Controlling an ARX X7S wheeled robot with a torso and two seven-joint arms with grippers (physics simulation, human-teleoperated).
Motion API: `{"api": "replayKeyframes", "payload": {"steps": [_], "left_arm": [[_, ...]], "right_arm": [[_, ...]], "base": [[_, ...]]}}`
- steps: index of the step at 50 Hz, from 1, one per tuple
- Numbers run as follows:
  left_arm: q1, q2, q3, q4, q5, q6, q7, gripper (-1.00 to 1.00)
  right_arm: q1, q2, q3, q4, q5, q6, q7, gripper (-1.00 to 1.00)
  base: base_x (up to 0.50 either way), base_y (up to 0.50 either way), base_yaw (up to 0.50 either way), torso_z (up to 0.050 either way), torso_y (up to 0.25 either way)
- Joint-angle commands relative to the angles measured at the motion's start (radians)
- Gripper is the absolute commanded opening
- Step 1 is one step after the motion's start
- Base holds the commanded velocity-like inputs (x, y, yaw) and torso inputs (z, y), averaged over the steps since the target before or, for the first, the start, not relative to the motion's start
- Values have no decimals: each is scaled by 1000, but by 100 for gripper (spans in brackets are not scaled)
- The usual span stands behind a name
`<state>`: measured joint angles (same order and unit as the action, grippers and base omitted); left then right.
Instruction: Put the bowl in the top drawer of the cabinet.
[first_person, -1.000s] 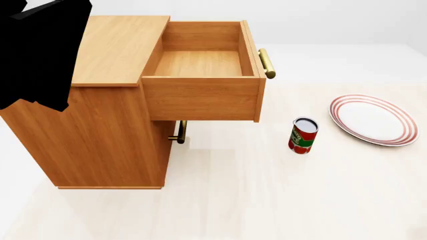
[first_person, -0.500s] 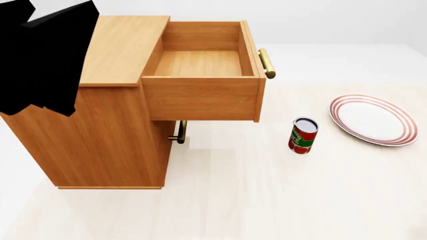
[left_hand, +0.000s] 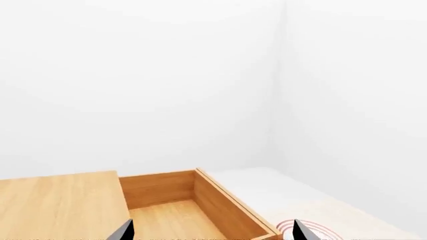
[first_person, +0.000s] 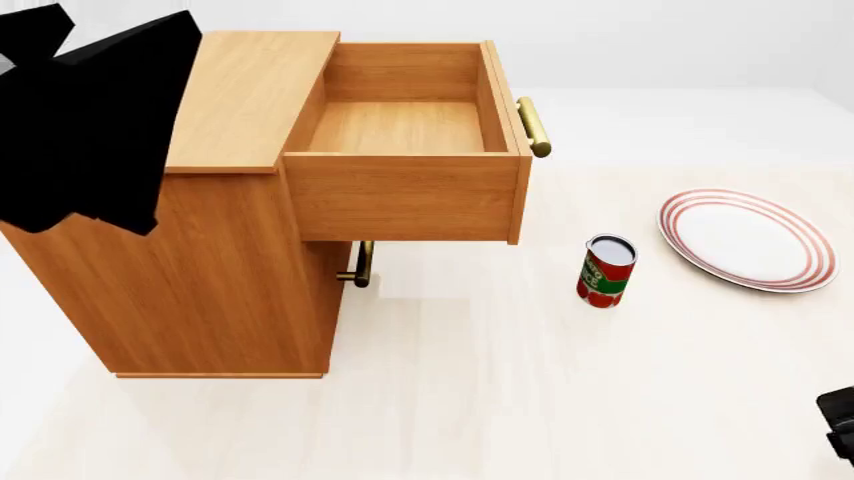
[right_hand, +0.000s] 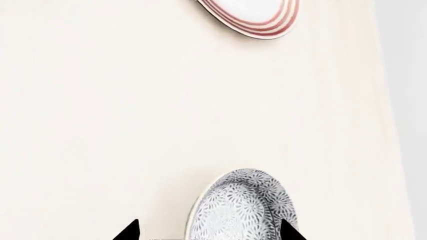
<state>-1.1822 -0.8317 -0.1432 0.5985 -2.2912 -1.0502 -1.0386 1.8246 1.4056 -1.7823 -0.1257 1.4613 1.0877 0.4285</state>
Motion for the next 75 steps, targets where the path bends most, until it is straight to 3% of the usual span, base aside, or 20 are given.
{"api": "replayKeyframes", "payload": {"steps": [1, 11, 18, 35, 36, 60, 75], "left_arm": [[6, 0, 6, -1, 10, 0, 6, 100], [7, -6, 12, 5, 3, 10, 2, 100], [15, -7, 10, 5, 7, 11, 6, 100], [5, -38, 16, 18, -33, 41, -15, 100], [7, -36, 16, 16, -28, 40, -12, 100], [3, -43, 22, 15, -20, 46, -2, 100], [22, -42, 5, 13, -1, 45, 13, 100]], "right_arm": [[-128, -28, -55, 73, 53, -136, 46, 100], [-180, -28, -77, 118, 38, -199, 34, 100], [-185, 41, -96, 126, -80, -215, -65, 100], [-265, -4, -133, 187, -68, -277, -63, 100], [-269, -6, -135, 189, -67, -280, -62, -100], [-224, -5, -106, 166, -75, -221, -49, -100], [22, 14, 22, 36, -147, 74, -126, -100]], "base": [[0, 0, 0, 0, 0], [0, 0, 0, 0, 0], [0, 0, 0, 0, 0], [0, 0, 0, 0, 0], [0, 0, 0, 0, 0], [0, 0, 0, 0, 0], [0, 0, 0, 0, 1]]}}
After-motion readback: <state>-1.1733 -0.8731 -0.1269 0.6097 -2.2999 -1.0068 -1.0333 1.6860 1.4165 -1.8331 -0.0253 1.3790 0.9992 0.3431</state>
